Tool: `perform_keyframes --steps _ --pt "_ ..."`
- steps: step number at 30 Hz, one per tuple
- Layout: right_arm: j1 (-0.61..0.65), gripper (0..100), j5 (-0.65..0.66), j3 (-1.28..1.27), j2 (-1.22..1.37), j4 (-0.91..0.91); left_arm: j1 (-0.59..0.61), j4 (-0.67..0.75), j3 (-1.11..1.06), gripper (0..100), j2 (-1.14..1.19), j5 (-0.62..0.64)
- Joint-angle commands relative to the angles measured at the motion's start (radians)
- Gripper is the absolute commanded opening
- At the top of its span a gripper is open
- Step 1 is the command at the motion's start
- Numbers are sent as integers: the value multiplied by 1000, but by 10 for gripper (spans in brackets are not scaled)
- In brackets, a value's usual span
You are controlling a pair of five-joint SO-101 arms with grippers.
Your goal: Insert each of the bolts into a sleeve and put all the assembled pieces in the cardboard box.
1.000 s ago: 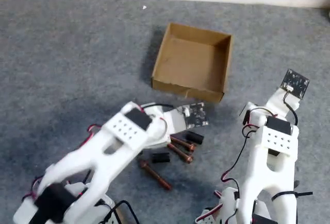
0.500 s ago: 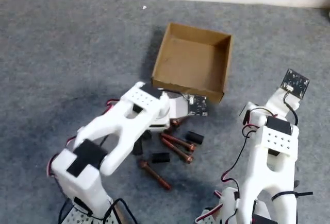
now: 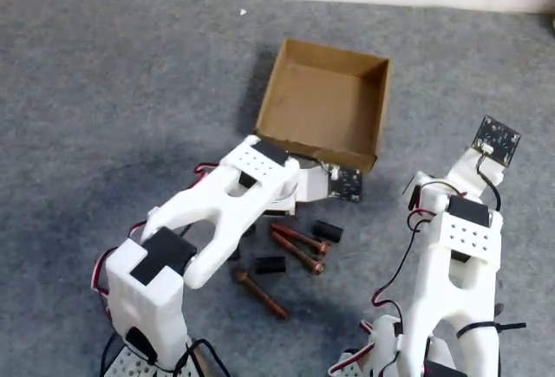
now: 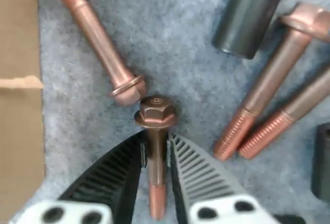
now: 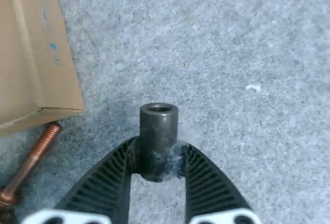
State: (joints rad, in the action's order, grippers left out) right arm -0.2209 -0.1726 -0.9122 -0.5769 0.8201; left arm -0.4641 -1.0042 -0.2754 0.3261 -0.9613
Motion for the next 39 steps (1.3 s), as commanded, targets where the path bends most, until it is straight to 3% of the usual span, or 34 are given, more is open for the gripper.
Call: perform_keyframes --steps 1,8,14,20,24,33,39 --pt "-8 6 -9 50 -36 -18 -15 -69 24 5 -90 9" --pt "42 6 32 73 -64 65 44 -127 21 5 -387 262" --pt "88 6 41 39 -259 77 104 -204 19 5 -587 496" --pt "226 6 78 -39 -415 77 116 -264 -19 5 -754 802" --pt "323 6 58 -61 -495 82 116 -256 -120 5 -908 933" --pt "573 6 58 -105 -667 50 202 80 -380 5 -1276 1209" --pt "740 6 61 -208 -762 -117 242 164 -418 5 -1408 1346"
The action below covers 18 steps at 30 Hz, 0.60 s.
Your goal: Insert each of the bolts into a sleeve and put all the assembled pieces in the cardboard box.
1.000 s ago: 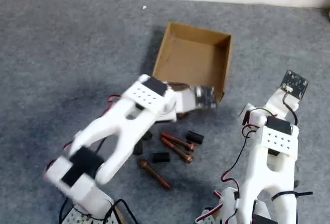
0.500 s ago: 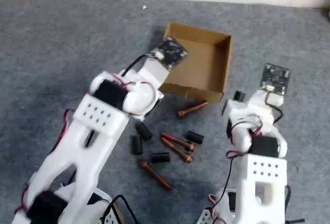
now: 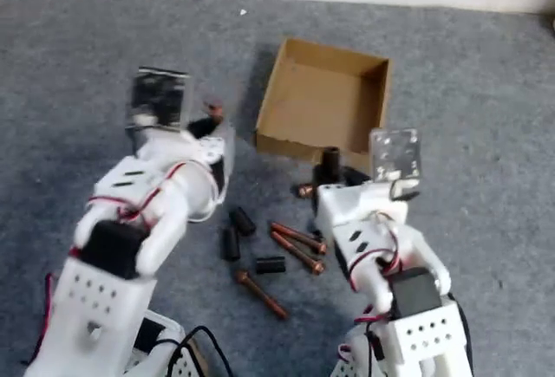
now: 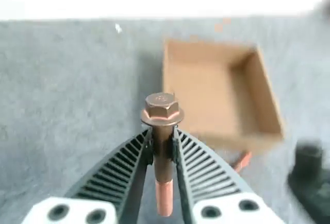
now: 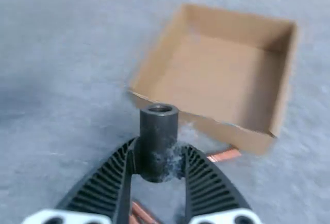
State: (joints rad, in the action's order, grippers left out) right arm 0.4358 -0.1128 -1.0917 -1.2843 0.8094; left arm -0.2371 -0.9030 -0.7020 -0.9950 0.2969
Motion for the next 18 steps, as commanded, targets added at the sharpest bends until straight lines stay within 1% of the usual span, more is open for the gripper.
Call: perform_keyframes --steps 1,3,7,10,14,16,18 --pt "111 6 2 -58 -68 -143 15 68 8 5 -101 107" --pt "165 6 11 -120 -99 -211 12 69 13 5 -120 152" --pt "248 6 135 -246 -171 -317 7 86 7 5 -143 215" --pt "286 5 178 -337 -243 -383 -1 127 -15 5 -148 221" --pt "308 5 229 -437 -352 -433 -88 176 -87 5 -148 219" --pt "303 5 232 -469 -400 -433 -134 192 -117 5 -148 219" --pt "295 5 232 -501 -441 -432 -156 204 -131 5 -148 218"
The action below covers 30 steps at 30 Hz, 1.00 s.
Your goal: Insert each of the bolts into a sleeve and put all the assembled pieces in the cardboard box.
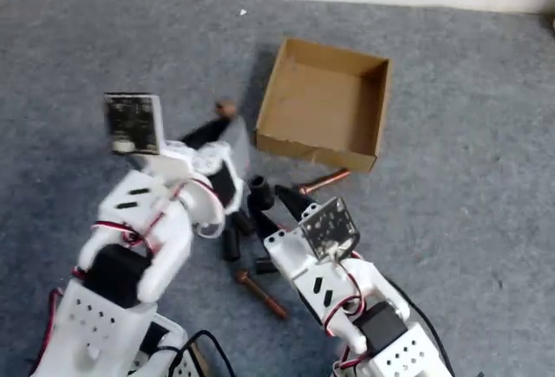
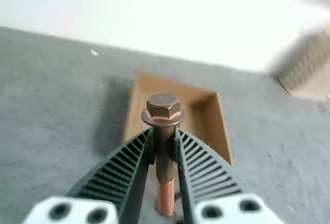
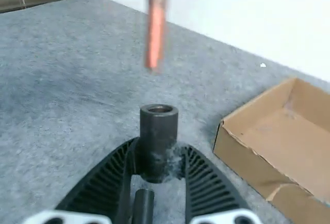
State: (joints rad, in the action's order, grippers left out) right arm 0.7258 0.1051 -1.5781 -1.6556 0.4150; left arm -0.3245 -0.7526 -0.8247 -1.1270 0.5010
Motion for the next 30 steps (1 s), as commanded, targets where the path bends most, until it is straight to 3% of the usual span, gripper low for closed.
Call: perform_keyframes --steps 1,24,30 --pt "2 5 14 -31 -88 -38 -73 54 -10 5 -16 12" --pt "-54 5 14 -91 -180 -38 -176 44 -111 5 -18 6" --pt "-91 5 9 -91 -179 -38 -226 40 -182 5 -35 -75"
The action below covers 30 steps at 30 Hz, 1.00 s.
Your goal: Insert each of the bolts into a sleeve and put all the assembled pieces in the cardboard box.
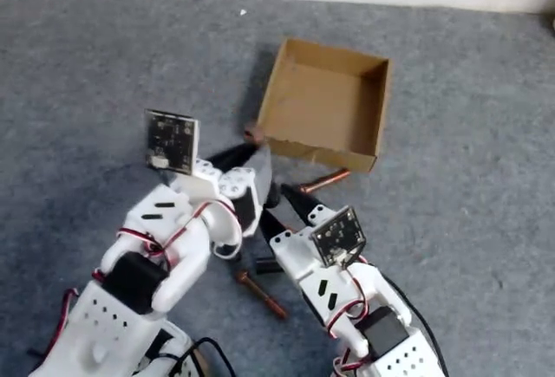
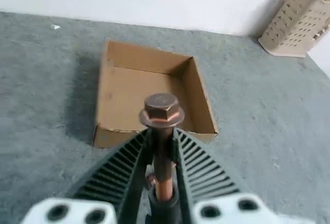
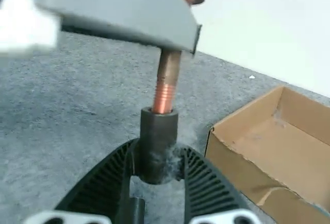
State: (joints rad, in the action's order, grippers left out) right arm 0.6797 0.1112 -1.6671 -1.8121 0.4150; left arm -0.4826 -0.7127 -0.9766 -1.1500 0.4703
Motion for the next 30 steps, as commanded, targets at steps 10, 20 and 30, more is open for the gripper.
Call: perform_keyframes --steps 10,20,30 --pt "-67 5 3 -4 -22 -36 -157 2 -242 5 -363 -101" --pt "-68 5 3 -7 -22 -33 -107 -54 -306 209 -473 -192" --pt "-143 5 8 -25 -22 -31 81 -83 -229 203 -481 -193"
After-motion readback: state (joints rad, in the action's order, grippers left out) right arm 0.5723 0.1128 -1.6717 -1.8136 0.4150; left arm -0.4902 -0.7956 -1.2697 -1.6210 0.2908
